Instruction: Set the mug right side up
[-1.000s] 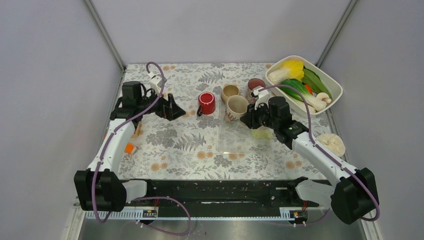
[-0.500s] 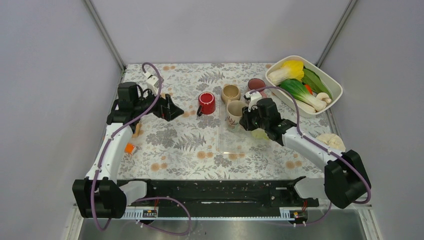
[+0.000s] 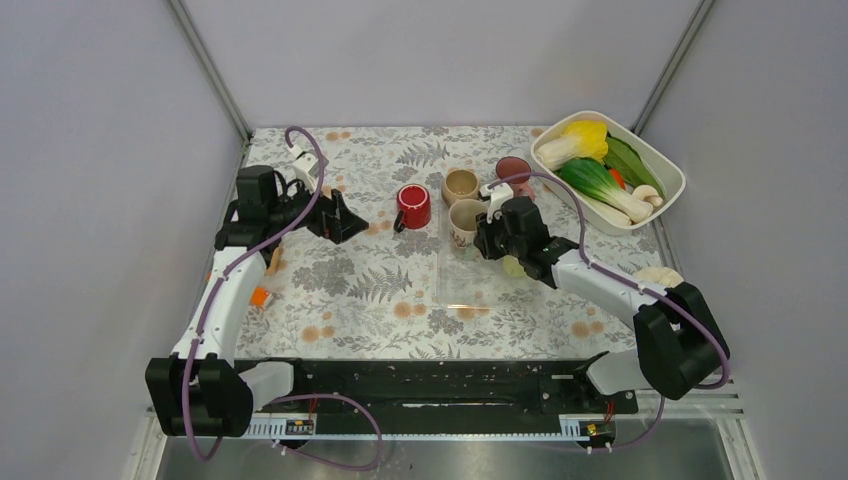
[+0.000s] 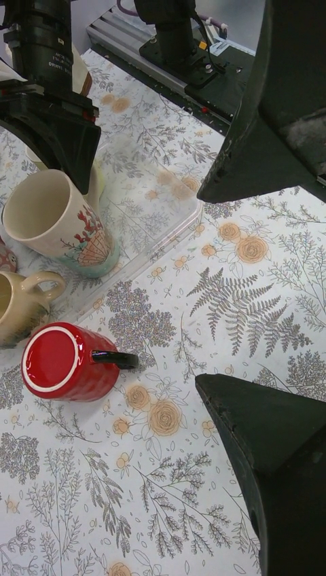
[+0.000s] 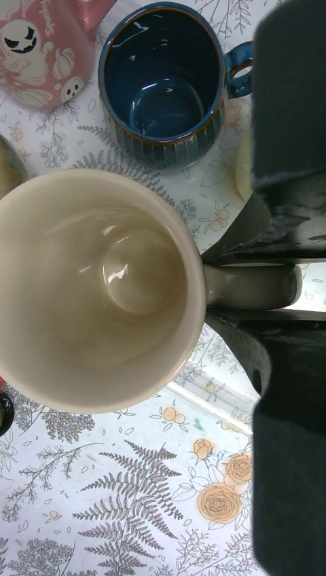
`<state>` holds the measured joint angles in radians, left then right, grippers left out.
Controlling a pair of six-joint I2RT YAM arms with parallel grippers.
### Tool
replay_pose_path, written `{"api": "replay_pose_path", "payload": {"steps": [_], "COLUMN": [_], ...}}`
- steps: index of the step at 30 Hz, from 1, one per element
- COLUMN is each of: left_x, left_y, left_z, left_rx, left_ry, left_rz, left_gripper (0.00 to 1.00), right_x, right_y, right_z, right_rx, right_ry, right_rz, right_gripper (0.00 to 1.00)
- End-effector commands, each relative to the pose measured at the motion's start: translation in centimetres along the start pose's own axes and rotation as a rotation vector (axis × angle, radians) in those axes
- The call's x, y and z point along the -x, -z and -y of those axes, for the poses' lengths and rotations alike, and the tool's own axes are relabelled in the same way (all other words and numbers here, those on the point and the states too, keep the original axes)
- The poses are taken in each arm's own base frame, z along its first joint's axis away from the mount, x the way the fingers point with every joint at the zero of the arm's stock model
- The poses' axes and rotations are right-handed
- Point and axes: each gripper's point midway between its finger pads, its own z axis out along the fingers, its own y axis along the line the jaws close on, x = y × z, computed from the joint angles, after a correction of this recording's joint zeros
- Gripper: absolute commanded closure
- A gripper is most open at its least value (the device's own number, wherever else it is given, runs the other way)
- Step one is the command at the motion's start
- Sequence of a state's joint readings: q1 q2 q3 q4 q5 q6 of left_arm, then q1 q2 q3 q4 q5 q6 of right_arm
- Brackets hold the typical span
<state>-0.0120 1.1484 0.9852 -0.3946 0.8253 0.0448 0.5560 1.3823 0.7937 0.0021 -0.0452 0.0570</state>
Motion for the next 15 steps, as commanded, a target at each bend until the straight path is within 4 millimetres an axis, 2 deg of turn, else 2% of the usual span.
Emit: {"api": "replay_pose_path", "payload": {"steps": [1, 5, 15], "left_x": [1.1, 1.0, 1.1], "left_y": [0.3, 0.2, 0.3], "left_z": [0.6, 0.6, 0.9], "left_rx": [-0.026, -0.029, -0.042], "left_ry": [-0.052, -0.050, -0.055], "left_rz": [0.045, 0.045, 0.052], "left_gripper": [0.01, 0.01, 0.01], "right_x": [6.7, 6.3, 6.1], "right_y": [-0.1, -0.3, -0.8], "right_z": [-0.8, -0.7, 1.2], "right_rx": [0.000, -0.004, -0.102], "right_ry": [0.042, 0.065, 0.120], "right_rz": [0.200, 0.190, 0.174], "right_gripper": [1.00, 0.98, 0.98]}}
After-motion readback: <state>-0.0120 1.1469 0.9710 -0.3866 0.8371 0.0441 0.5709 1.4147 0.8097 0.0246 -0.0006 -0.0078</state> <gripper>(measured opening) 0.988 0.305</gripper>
